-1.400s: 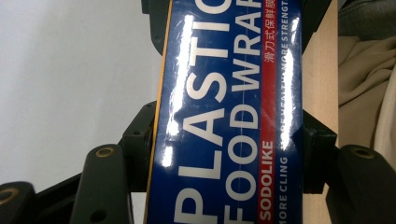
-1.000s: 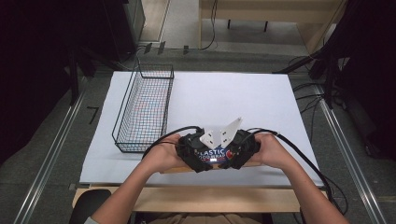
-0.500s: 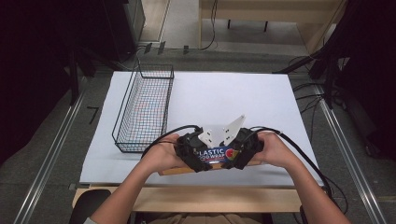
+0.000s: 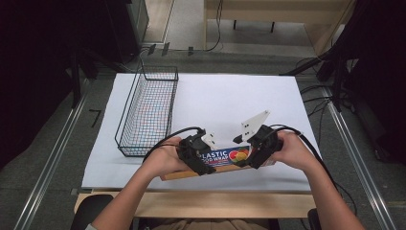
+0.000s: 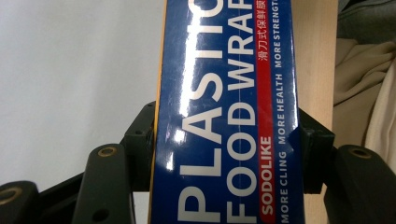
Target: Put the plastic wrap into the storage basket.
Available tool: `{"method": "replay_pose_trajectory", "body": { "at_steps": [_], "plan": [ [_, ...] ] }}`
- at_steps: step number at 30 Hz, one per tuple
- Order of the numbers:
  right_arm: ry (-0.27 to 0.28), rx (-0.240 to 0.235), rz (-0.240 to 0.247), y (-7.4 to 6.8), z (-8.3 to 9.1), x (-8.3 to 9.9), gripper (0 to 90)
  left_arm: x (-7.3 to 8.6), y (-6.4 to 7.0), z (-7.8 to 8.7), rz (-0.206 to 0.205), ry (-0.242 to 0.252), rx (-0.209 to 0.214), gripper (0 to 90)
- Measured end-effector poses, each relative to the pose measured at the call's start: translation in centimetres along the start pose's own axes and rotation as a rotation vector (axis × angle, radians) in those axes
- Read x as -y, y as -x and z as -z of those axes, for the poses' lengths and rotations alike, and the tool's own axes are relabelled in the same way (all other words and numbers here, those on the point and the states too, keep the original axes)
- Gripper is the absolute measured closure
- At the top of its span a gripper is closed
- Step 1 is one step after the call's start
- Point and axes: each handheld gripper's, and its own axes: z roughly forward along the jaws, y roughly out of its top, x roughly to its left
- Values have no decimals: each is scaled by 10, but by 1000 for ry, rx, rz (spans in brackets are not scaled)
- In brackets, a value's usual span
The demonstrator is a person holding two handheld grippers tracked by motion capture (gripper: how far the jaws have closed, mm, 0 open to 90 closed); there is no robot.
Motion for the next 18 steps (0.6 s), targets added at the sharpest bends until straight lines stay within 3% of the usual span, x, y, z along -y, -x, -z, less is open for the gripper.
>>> {"method": "replay_pose_trajectory", "body": {
  "at_steps": [7,12,18],
  "plan": [
    [16,38,-28,3,15,10,236,3,-6,5,32,4,-16,401],
    [35,78,-40,5,27,18,239,6,-13,9,79,19,-34,401],
    [55,86,-57,5,40,26,250,9,-19,17,116,35,-56,401]
  ]
}}
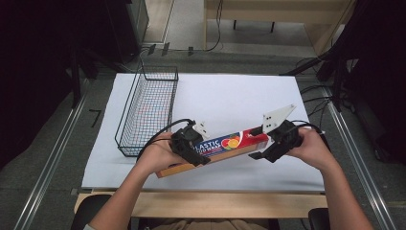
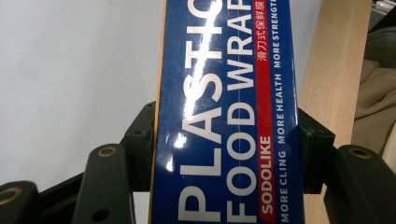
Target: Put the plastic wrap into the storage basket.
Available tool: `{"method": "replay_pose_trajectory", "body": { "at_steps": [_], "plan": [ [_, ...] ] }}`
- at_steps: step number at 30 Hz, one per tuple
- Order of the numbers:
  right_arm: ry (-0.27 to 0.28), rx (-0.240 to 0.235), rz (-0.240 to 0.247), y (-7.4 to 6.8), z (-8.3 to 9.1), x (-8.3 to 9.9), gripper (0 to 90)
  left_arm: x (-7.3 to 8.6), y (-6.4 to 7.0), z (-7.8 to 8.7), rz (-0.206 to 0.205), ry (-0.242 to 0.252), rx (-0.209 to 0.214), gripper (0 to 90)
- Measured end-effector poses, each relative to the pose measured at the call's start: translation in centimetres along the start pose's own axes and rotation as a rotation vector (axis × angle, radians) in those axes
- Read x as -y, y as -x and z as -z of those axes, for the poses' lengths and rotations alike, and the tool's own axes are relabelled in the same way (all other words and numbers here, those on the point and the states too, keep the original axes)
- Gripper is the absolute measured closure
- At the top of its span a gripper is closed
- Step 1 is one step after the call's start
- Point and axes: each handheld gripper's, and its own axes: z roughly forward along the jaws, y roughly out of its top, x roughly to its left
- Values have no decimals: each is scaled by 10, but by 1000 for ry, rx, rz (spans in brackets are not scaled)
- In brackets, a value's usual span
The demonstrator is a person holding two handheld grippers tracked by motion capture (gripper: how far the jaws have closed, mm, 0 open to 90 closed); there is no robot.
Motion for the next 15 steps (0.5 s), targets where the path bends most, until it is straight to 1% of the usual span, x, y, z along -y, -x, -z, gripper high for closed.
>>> {"method": "replay_pose_trajectory", "body": {
  "at_steps": [1,2,3,4,5,6,7,9,11,13,15],
  "plan": [
    [0,0,0,0,0,0,250,0,-1,1,8,5,0,401],
    [0,-4,-5,0,1,3,251,1,-2,3,26,16,-6,401],
    [0,-4,-5,0,1,3,251,1,-2,3,26,16,-6,401],
    [4,-4,-2,-1,0,6,249,1,-3,5,36,14,-15,401],
    [10,-6,-8,-2,0,8,253,1,-3,5,36,14,-15,401],
    [5,-17,-14,-2,-1,10,253,1,-4,7,54,25,-24,401],
    [0,-15,-7,-3,-2,11,253,1,-4,7,54,25,-24,401],
    [5,-14,5,-6,-3,14,253,2,-6,9,68,31,-23,401],
    [4,-20,6,-7,-4,15,253,2,-8,12,82,36,-31,401],
    [-5,-16,6,-9,-7,19,253,3,-11,17,94,47,-43,401],
    [-8,-14,3,-9,-10,22,252,3,-11,19,96,52,-44,401]
  ]
}}
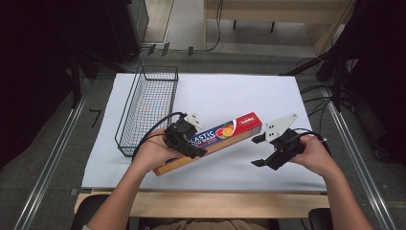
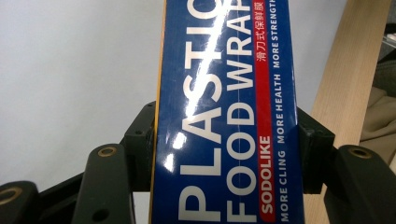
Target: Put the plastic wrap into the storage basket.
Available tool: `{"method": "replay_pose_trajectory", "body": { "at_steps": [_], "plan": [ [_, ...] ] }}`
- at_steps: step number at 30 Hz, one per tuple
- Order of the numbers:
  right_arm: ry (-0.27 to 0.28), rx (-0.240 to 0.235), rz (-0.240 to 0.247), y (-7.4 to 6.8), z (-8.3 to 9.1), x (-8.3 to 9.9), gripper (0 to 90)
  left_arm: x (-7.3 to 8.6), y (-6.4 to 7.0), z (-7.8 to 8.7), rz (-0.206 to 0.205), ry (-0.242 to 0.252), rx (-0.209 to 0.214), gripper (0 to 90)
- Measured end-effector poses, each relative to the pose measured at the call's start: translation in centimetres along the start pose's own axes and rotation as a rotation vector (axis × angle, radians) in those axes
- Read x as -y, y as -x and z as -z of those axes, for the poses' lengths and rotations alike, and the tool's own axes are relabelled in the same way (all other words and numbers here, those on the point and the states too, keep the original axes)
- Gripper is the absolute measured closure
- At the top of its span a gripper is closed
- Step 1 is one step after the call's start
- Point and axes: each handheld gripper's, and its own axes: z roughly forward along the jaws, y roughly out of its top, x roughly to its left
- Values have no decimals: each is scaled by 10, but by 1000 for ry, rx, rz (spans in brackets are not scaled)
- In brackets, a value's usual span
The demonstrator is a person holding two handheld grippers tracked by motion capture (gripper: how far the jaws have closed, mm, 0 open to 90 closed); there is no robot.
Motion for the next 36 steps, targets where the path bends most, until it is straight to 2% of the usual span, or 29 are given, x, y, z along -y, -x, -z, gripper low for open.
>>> {"method": "replay_pose_trajectory", "body": {
  "at_steps": [4,8,12,15,22,25,29,33,36],
  "plan": [
    [1,-2,-9,0,-7,6,237,-2,1,7,12,12,-20,401],
    [-7,59,-27,-2,-20,10,180,-4,-1,13,11,22,-24,400],
    [-26,129,-63,-2,-32,11,179,-6,-4,19,30,33,-33,401],
    [-25,135,-84,-1,-42,13,179,-7,-7,22,42,34,-46,400],
    [-17,154,-72,2,-48,15,179,-8,-15,29,74,42,-67,400],
    [-23,197,-92,5,-52,17,180,-9,-20,35,86,49,-75,400],
    [-37,226,-119,9,-56,20,181,-9,-26,42,107,52,-89,400],
    [-41,232,-138,11,-59,22,182,-8,-35,50,145,59,-104,400],
    [-43,229,-131,11,-61,22,182,-6,-42,56,179,71,-114,400]
  ]
}}
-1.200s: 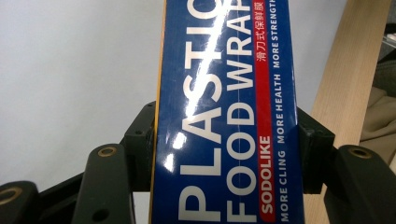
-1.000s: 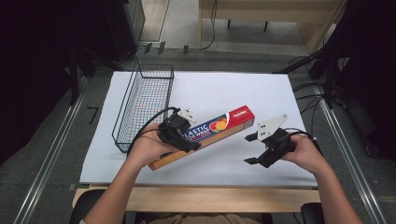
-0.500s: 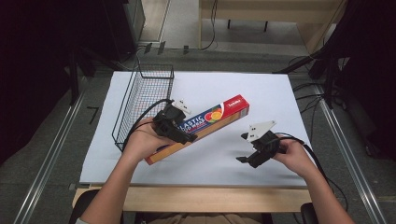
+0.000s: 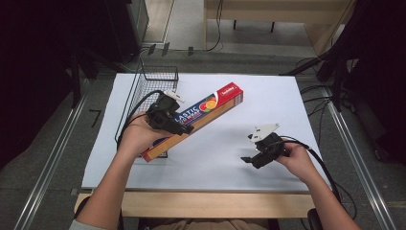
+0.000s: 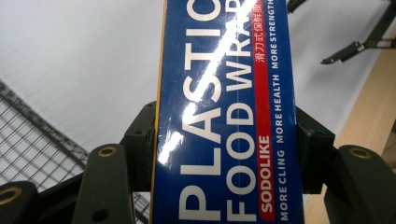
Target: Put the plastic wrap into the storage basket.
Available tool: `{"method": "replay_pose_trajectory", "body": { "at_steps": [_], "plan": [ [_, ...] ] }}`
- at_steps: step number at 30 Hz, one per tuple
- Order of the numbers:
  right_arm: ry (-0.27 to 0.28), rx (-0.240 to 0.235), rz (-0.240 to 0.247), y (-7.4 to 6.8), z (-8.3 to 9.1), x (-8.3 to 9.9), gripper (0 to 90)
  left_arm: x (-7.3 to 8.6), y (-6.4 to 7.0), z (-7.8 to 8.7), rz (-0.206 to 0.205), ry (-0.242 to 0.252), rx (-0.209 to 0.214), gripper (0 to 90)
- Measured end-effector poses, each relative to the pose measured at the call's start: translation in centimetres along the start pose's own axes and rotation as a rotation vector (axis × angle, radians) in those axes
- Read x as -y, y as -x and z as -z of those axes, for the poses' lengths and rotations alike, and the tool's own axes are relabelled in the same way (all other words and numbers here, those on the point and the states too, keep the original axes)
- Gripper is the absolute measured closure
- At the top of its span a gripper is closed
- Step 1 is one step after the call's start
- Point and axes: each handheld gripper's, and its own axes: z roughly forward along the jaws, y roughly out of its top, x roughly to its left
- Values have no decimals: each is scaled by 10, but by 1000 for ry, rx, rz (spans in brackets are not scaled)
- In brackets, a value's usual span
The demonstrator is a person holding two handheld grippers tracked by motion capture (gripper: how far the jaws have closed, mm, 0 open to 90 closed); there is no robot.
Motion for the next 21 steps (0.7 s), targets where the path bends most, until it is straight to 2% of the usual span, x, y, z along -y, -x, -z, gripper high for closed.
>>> {"method": "replay_pose_trajectory", "body": {
  "at_steps": [5,6,7,11,18,19,21],
  "plan": [
    [-8,8,0,1,-3,-1,182,1,-13,7,58,11,-40,400],
    [-12,9,-7,2,-3,0,182,1,-18,10,73,4,-67,400],
    [-12,9,-7,2,-3,0,182,1,-18,10,73,4,-67,400],
    [-12,5,-13,4,-4,-1,182,2,-29,14,111,6,-112,401],
    [-23,3,4,4,-8,-1,182,7,-48,16,198,6,-161,401],
    [-23,4,0,4,-8,-1,182,7,-54,16,226,8,-179,401],
    [-23,5,-1,4,-8,-1,182,7,-56,15,238,9,-192,401]
  ]
}}
